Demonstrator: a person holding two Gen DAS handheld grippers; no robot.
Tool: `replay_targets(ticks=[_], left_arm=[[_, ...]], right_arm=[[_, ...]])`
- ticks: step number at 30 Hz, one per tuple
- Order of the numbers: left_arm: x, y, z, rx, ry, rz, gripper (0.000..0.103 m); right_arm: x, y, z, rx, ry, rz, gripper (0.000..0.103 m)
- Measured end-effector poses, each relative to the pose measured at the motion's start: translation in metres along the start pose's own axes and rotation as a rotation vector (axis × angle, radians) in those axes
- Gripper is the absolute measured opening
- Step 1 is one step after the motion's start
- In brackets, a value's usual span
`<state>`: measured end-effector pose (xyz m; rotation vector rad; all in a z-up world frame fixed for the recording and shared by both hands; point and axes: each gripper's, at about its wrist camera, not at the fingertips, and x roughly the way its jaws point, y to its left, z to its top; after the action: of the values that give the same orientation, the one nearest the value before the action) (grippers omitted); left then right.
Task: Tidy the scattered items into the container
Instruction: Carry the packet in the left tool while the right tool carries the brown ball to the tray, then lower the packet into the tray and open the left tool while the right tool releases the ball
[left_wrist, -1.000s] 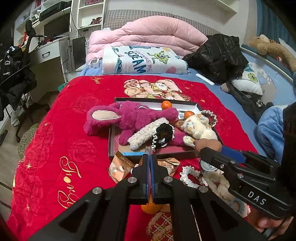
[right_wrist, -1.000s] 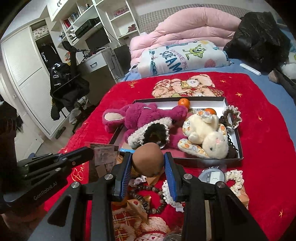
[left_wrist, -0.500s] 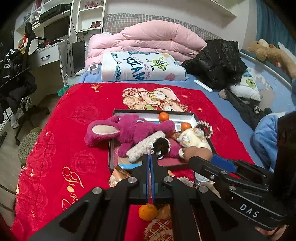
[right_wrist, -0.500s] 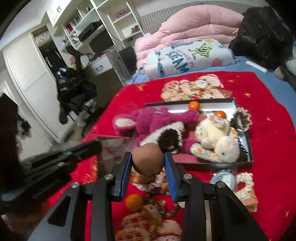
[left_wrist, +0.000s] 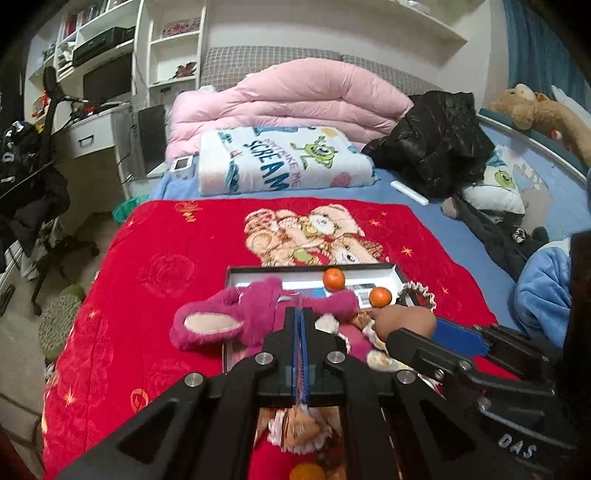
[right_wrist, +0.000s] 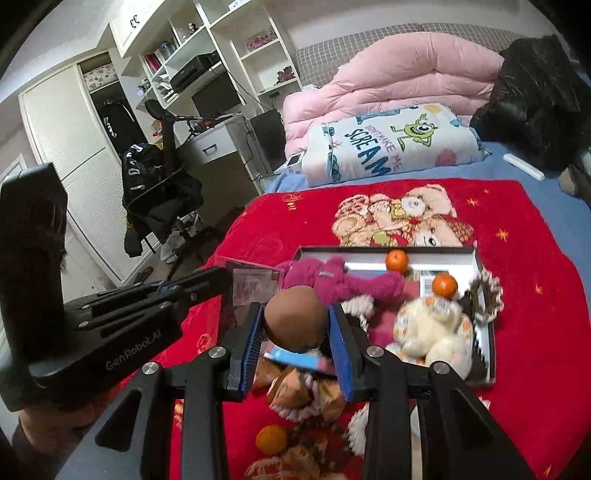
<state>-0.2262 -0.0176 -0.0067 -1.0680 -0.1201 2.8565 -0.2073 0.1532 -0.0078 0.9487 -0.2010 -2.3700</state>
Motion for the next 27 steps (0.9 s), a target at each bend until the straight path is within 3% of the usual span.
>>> replay_targets(ticks=[7,12,21,27], left_arm=[[0.040,0.017,-0.007,-0.045,0.042,0.008,0.002],[0.061,0.025,-0.029,-0.077,0.092,-0.042,0.002],[0.083,0.028,-0.046,-0.054,0.128,0.007,0.002],[0.103,0.043,-0.067,-0.095,0.206,0.051,0.002]], right_arm=[[0.046,-0.022,-0.003,0.023,0.050,0.001,0.034],[0.084,-0.034,-0.017,0.015,0.117,-0.015,0.034],[0.116,-0.049,-0.033,0.035,0.159,-0.001,0.034],[0.130,-0.052,-0.042,0.041,0.186,-0.030,0.034]])
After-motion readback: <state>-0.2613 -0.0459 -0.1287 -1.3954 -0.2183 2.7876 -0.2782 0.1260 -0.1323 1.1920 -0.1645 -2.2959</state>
